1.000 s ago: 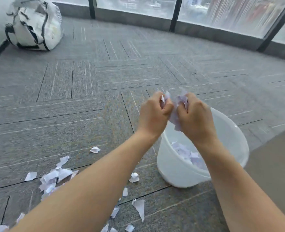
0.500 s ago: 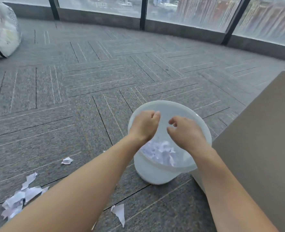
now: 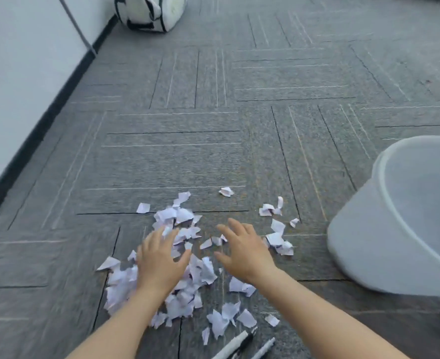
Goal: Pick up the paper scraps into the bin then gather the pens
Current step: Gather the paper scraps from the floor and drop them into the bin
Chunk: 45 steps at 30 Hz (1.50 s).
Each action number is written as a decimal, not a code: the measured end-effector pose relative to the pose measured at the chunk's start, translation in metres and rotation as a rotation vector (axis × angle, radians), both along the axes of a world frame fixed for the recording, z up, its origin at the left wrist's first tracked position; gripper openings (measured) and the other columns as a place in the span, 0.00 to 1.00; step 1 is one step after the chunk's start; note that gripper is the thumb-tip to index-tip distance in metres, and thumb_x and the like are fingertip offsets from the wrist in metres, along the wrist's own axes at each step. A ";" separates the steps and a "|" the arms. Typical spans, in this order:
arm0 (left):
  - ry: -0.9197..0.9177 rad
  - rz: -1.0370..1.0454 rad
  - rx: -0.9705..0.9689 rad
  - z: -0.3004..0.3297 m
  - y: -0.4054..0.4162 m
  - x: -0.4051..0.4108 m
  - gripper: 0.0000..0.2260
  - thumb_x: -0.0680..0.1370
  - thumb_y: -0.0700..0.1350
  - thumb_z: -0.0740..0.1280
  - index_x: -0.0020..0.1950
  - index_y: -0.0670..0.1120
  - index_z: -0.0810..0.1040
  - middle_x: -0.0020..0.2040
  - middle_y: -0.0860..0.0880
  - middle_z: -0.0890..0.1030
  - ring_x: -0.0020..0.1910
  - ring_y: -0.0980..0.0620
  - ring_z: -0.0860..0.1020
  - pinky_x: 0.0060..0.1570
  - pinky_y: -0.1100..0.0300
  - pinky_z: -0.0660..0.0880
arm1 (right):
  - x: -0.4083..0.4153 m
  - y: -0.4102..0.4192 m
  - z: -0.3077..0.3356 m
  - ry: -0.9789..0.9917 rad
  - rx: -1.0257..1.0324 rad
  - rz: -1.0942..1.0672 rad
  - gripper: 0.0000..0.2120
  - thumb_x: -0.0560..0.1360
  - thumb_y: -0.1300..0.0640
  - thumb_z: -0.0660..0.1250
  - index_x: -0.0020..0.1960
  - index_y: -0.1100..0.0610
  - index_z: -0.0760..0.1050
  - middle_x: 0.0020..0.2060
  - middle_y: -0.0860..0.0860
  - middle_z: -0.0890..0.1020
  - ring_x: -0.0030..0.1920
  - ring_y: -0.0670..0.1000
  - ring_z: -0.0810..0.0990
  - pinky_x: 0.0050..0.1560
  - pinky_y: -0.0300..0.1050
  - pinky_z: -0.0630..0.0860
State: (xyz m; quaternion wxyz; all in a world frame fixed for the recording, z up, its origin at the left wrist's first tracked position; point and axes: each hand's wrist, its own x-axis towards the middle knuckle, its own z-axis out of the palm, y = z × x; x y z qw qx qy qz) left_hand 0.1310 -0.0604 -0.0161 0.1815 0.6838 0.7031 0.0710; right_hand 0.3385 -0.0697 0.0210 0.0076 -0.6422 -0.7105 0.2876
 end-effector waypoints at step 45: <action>-0.395 -0.097 0.091 0.029 0.002 0.014 0.05 0.75 0.42 0.68 0.47 0.41 0.75 0.40 0.47 0.78 0.38 0.47 0.76 0.32 0.63 0.67 | -0.034 0.028 -0.001 0.106 0.310 0.196 0.03 0.77 0.60 0.61 0.49 0.57 0.73 0.45 0.52 0.78 0.43 0.58 0.78 0.34 0.47 0.69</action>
